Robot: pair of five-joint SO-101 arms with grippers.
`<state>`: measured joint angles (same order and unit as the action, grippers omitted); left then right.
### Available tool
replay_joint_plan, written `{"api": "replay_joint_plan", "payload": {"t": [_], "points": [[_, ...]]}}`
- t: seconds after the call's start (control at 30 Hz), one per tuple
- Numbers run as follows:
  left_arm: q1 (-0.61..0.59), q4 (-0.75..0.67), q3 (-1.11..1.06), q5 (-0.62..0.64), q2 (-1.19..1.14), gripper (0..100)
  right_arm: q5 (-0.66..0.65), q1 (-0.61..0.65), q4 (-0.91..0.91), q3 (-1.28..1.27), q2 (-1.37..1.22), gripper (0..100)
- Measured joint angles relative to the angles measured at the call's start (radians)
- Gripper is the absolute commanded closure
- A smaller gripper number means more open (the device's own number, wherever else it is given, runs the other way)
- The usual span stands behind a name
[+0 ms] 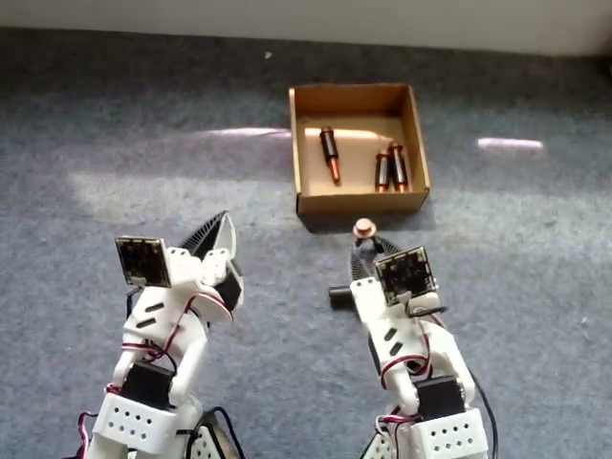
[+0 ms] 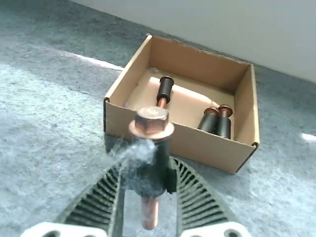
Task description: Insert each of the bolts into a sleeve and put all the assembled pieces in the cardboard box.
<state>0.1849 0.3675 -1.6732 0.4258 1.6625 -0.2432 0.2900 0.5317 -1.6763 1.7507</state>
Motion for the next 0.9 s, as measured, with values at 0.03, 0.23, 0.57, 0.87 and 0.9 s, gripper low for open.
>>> {"api": "replay_joint_plan", "payload": {"t": [0.03, 0.23, 0.57, 0.87, 0.9], "points": [[-0.012, -0.002, 0.0, -0.005, -0.002, 99, 0.0, -0.008, 0.0, 0.0, 0.0, 99.3], [-0.064, 0.006, -0.002, -0.008, -0.002, 99, 0.0, -0.048, 0.146, 0.032, 0.0, 99.3], [-0.063, 0.11, -0.002, -0.011, -0.002, 99, 0.0, -0.046, 0.203, 0.311, -0.192, 99.3], [-0.063, 0.11, -0.003, -0.133, -0.002, 99, 0.0, -0.046, 0.055, 0.689, -0.807, 99.3], [-0.063, 0.11, -0.003, -0.138, -0.002, 99, 0.0, -0.046, 0.04, 0.73, -0.879, 99.3]]}}
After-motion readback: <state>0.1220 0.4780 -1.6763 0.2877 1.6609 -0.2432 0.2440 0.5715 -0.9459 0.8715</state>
